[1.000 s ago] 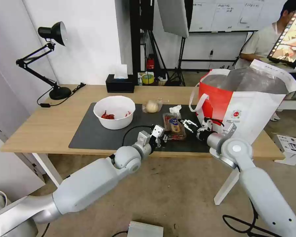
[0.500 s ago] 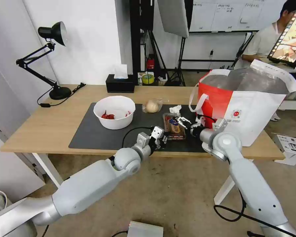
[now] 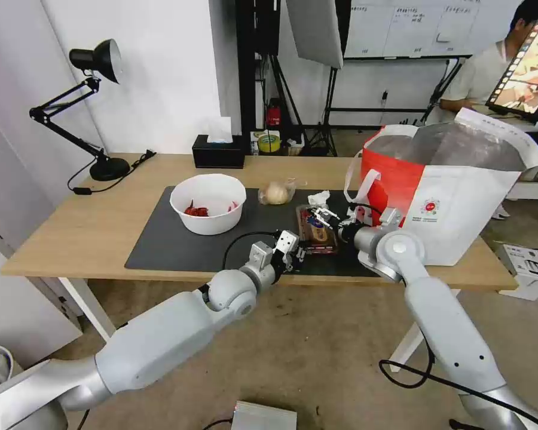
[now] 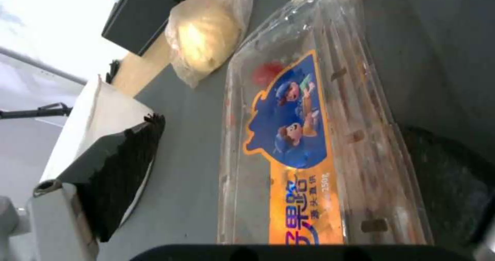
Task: Pick up the trash from the table and place it into the takeout bag.
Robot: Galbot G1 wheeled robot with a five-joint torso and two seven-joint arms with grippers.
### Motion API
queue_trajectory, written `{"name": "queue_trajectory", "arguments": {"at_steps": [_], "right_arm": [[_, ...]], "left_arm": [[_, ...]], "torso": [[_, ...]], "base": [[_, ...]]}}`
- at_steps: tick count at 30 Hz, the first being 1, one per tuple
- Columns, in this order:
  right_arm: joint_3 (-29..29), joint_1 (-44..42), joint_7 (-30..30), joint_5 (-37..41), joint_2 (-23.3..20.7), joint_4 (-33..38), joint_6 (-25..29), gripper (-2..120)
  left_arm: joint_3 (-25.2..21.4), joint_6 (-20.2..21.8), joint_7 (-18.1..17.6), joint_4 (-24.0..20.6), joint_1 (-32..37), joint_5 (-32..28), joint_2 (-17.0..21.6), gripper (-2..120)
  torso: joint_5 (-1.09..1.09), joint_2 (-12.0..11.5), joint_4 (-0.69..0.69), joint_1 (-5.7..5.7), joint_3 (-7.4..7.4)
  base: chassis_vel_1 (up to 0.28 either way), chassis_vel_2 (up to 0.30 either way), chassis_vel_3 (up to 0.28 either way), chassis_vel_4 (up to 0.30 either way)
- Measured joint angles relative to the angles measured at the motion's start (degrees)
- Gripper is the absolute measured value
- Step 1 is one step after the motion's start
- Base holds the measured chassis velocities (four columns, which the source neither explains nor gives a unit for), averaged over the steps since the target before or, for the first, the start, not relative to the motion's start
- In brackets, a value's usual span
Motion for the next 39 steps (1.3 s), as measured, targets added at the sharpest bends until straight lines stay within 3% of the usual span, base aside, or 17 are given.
{"name": "queue_trajectory", "arguments": {"at_steps": [39], "right_arm": [[-0.23,-0.26,-1.97,-1.38,0.06,0.17,-1.02,100]], "left_arm": [[-0.13,-0.17,-0.21,-1.1,0.68,0.02,0.62,0]], "torso": [[0.0,0.0,0.0,0.0,0.0]], "base": [[0.0,0.0,0.0,0.0]]}}
